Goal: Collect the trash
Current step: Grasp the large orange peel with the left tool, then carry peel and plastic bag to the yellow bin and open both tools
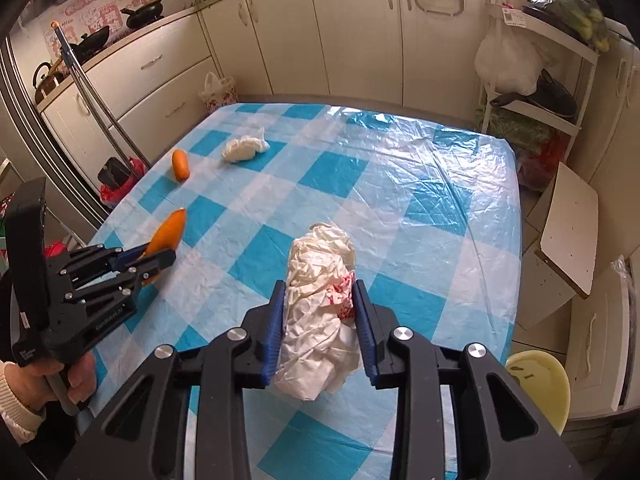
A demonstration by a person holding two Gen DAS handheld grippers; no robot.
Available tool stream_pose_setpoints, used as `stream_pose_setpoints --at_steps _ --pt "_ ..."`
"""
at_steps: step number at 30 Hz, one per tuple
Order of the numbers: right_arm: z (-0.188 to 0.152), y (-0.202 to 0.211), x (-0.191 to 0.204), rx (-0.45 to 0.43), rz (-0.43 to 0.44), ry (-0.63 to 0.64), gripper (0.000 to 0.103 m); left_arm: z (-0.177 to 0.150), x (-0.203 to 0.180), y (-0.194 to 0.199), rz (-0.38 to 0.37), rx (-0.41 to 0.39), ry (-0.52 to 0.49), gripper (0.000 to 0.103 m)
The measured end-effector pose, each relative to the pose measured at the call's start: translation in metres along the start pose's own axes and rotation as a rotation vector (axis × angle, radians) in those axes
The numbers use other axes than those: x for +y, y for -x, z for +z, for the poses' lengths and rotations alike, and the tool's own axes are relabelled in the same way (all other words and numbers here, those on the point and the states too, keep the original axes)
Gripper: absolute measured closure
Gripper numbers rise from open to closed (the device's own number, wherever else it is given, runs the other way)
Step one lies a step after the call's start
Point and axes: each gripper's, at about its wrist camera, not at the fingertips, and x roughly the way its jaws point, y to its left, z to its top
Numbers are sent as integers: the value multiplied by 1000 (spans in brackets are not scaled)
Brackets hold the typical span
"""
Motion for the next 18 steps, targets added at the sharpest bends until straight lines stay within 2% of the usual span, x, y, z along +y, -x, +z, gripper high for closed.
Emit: stream_pose_setpoints --at_steps 18 --pt "6 3 -19 -70 13 -47 68 14 -12 -1 -1 -15 13 87"
